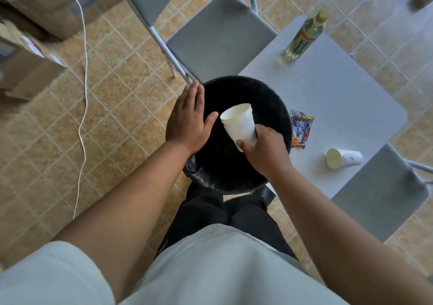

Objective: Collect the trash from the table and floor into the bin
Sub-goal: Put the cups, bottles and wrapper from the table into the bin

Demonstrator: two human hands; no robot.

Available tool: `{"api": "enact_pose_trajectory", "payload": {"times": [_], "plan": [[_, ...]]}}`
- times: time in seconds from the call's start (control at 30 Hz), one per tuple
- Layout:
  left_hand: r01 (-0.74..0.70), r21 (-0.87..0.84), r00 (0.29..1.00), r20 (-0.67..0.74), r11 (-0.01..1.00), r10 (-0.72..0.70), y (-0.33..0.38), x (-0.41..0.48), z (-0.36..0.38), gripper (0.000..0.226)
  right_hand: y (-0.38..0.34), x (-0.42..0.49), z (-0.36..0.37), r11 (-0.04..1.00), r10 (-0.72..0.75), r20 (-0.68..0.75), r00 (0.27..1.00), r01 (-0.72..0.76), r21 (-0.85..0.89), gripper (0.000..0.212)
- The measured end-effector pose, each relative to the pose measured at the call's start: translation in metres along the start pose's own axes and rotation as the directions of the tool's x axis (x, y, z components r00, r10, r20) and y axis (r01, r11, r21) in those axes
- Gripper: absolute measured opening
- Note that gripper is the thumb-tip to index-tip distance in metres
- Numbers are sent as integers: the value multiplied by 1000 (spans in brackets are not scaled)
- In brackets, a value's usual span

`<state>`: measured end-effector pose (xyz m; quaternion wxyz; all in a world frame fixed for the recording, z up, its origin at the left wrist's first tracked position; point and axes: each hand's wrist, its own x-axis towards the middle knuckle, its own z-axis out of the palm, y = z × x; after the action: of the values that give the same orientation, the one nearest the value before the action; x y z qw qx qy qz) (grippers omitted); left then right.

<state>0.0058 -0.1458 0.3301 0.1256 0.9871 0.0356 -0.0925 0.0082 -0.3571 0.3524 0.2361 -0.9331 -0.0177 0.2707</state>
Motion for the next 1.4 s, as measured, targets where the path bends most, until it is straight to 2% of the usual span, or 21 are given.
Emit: {"api": "enact_pose_trajectory", "payload": {"times": [0.2, 0.37, 0.5, 0.73, 0.87, 1.03, 1.13, 1.3, 1.4], "plan": [[0, 11, 1000, 0, 1000, 0, -1, -1, 1, 73, -4, 6, 10, 991, 32, 98, 995, -19, -129, 47], [11, 33, 1000, 11, 999, -12, 0, -2, 2, 74, -6, 6, 8, 990, 14, 91, 996, -1, -142, 42], [19, 55, 1000, 18, 998, -20, 0, -2, 1, 75, -8, 3, 1, 990, -63, 51, 997, 69, -121, 48], [30, 57, 999, 18, 998, -31, 2, -2, 0, 75, -17, 3, -26, 976, -218, -129, 967, 215, -39, 56], [35, 60, 999, 22, 998, -36, 1, -3, 2, 75, -22, 24, -55, 957, -265, -324, 908, 290, 30, 48], [30, 73, 999, 21, 997, -32, 1, -2, 3, 76, -5, 87, -97, 941, -228, -545, 807, 325, 88, 42], [22, 66, 1000, 19, 998, -24, 1, -1, 3, 76, 9, 136, -120, 965, -207, -575, 792, 263, 16, 42], [23, 70, 1000, 19, 997, -24, 1, -3, 6, 76, 25, 208, -147, 992, -98, -487, 868, 47, -115, 42], [23, 78, 1000, 11, 997, -24, 1, -4, 5, 76, 37, 238, -154, 977, -72, -442, 894, -26, -211, 36]]}}
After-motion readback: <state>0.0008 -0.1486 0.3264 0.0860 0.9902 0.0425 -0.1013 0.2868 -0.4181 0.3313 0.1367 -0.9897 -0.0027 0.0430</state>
